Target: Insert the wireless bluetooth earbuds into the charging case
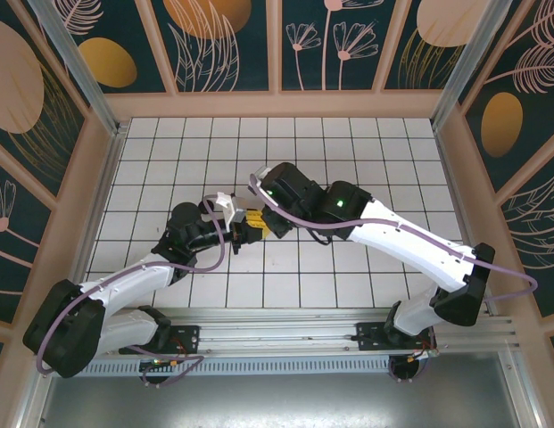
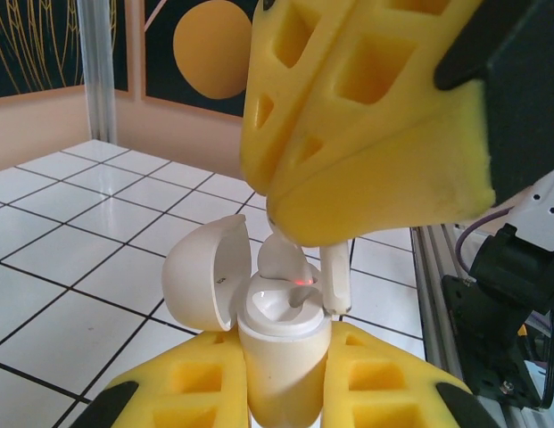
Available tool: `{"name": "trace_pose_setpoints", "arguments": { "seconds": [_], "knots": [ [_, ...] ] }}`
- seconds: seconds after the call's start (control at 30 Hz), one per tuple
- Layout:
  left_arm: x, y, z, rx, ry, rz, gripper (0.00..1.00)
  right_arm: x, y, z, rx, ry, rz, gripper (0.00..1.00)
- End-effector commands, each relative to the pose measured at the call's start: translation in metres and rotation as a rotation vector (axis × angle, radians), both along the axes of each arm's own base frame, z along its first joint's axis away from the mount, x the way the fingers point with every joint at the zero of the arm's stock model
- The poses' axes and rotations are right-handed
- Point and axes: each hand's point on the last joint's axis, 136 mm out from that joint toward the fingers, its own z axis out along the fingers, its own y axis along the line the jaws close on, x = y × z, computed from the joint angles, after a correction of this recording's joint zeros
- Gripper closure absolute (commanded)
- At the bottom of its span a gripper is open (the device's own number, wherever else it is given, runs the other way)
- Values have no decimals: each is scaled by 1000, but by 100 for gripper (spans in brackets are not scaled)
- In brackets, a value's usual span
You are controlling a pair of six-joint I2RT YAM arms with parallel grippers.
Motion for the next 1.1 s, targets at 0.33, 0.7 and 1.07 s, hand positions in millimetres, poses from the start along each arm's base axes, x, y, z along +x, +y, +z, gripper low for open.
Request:
{"name": "trace_pose_setpoints", "arguments": {
  "seconds": [0.33, 0.7, 1.07],
  "knots": [
    [-9, -2, 27, -48, -57, -56, 100, 6, -9, 7, -21, -69, -12, 94],
    [-7, 1, 31, -62, -67, -31, 100, -6, -2, -10, -40, -36, 23, 94],
    [-6, 2, 35, -69, -72, -20, 100, -17, 7, -15, -22, -11, 72, 94]
  ]
}}
